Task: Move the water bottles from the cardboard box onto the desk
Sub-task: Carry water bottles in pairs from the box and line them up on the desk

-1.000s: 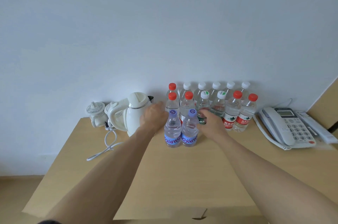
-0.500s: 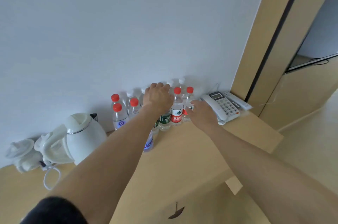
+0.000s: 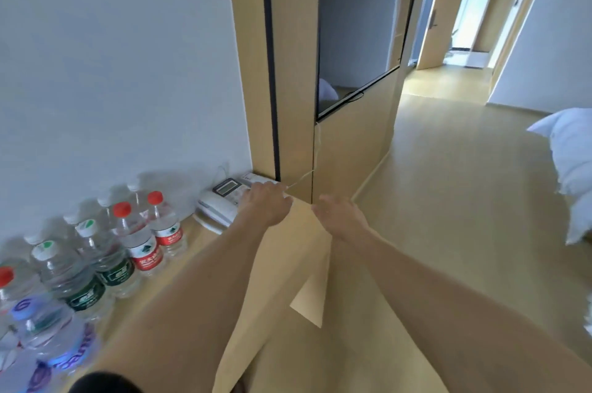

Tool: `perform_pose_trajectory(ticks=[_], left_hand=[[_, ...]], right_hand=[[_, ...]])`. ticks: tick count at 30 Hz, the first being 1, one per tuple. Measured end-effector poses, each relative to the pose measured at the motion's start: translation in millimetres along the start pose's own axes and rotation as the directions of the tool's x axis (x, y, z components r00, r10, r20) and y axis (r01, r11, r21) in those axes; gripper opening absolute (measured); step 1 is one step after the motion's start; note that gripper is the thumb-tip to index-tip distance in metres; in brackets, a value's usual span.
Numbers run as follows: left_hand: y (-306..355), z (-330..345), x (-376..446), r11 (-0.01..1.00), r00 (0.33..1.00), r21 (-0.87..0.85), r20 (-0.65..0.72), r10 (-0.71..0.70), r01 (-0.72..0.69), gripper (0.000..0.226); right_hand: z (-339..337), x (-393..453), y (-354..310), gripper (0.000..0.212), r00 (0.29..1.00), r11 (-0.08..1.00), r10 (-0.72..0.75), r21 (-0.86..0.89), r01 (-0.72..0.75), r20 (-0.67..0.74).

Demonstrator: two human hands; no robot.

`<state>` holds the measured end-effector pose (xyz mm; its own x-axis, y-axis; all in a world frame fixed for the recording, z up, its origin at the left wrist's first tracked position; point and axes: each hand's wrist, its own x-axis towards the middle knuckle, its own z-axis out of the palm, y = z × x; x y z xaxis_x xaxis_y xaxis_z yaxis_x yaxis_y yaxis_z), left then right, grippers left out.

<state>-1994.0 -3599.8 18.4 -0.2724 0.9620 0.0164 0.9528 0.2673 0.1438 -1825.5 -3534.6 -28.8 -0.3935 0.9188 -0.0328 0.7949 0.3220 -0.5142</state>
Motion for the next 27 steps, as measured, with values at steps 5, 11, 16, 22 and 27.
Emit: perform_pose_trajectory(ticks=[5,11,16,22,27], left_hand=[[125,22,45,0.992,0.987,-0.028,0.096,0.125,-0.123,0.045],[262,67,91,0.961,0.94,-0.069,0.198,0.277,-0.268,0.051],[367,106,122,0.922,0.882,-0.092,0.267,0.388,-0.377,0.051],[452,151,168,0.841,0.793,0.02,0.346,0.502,-0.541,0.053],[514,171,233,0.829,0.776,0.015,0.362,0.517,-0.56,0.054]], right_hand=[[-61,5,103,0.051,0.994,0.992,0.102,-0.077,-0.104,-0.026],[-131,-9,219,0.059,0.969,0.936,0.24,-0.253,-0.246,-0.056],[-177,-23,306,0.062,0.917,0.865,0.396,-0.32,-0.386,-0.036],[-201,-12,385,0.062,0.84,0.796,0.542,-0.312,-0.519,-0.016],[-229,36,442,0.06,0.784,0.747,0.62,-0.279,-0.604,-0.037]])
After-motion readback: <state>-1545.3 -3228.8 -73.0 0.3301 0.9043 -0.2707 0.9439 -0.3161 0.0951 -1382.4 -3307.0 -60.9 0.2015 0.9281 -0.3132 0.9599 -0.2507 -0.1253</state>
